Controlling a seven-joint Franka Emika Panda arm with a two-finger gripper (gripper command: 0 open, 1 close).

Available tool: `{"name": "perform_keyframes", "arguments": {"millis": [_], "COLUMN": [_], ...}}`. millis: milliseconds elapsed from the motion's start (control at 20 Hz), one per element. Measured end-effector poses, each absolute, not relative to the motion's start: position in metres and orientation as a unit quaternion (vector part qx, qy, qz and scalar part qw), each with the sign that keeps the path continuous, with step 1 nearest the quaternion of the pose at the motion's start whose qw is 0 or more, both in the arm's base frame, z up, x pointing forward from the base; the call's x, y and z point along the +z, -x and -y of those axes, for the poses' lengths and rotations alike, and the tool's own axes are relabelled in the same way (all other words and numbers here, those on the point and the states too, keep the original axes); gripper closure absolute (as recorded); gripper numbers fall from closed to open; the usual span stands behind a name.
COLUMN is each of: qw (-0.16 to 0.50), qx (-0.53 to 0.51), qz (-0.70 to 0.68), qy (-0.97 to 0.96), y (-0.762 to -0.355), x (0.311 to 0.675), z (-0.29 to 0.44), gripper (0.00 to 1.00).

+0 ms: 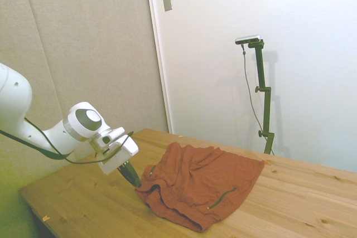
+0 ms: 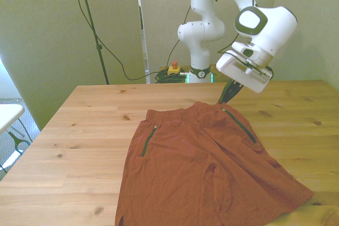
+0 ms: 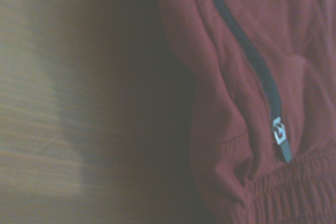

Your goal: Fold the shorts

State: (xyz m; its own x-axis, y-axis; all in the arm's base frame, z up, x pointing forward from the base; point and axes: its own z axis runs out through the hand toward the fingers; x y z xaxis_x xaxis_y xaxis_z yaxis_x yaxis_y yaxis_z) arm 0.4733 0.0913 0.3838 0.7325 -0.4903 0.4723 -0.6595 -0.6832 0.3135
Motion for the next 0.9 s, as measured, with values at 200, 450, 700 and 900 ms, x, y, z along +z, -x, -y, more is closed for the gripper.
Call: {"name": "perform_keyframes", "arguments": {"millis": [200, 450, 700, 900], "qw": [0.204, 0.174, 0.152, 0.14], "qx": [0.194, 0.209, 0.208, 0.194], "qz": [0.351, 0.385, 0.421, 0.463], "qy": [-0.893, -0.882, -0.87, -0.854], "y": [-0.474, -0.473, -0.473, -0.466], "x": [0.426, 0.468, 0.497, 0.5], "z": [-0.057, -0.012, 0.044, 0.123], "gripper": [1.0, 1.0, 1.0, 1.0]}}
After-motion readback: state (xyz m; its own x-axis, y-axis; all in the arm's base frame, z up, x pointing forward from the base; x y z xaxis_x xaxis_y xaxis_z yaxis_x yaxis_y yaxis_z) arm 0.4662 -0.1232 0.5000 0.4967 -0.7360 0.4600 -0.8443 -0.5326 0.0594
